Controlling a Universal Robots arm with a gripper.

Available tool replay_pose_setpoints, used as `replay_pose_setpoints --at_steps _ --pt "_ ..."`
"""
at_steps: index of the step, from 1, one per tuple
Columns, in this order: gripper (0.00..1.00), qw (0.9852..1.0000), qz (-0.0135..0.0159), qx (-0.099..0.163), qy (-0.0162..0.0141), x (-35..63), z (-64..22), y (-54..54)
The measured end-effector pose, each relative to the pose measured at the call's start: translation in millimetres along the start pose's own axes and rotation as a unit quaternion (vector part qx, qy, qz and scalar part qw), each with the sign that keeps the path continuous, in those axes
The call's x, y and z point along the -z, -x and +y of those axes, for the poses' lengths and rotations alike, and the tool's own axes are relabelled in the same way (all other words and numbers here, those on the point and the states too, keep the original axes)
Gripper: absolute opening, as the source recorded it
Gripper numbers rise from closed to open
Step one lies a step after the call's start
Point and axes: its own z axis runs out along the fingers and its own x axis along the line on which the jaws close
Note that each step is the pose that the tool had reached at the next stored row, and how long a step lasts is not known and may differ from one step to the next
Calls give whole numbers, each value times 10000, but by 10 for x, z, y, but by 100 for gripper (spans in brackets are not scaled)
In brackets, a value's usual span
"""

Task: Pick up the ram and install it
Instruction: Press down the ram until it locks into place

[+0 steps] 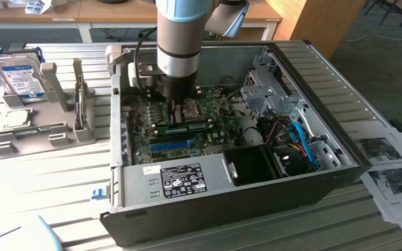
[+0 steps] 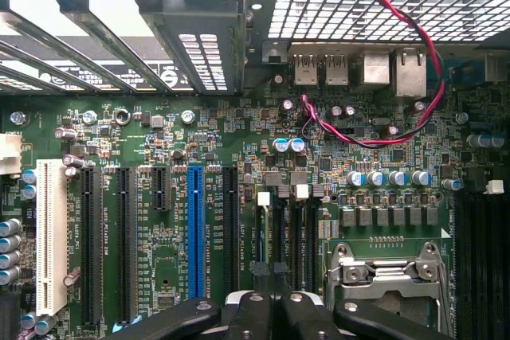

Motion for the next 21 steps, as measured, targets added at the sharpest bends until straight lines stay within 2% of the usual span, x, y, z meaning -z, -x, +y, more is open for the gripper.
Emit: replay_pose_setpoints --at_steps 4,7,13,21 --pt "9 10000 -6 1 -5 11 -1 2" --pt "9 10000 -1 0 0 43 0 2" --pt "9 10000 0 0 0 48 3 2" --pt "9 10000 0 0 -6 45 95 -1"
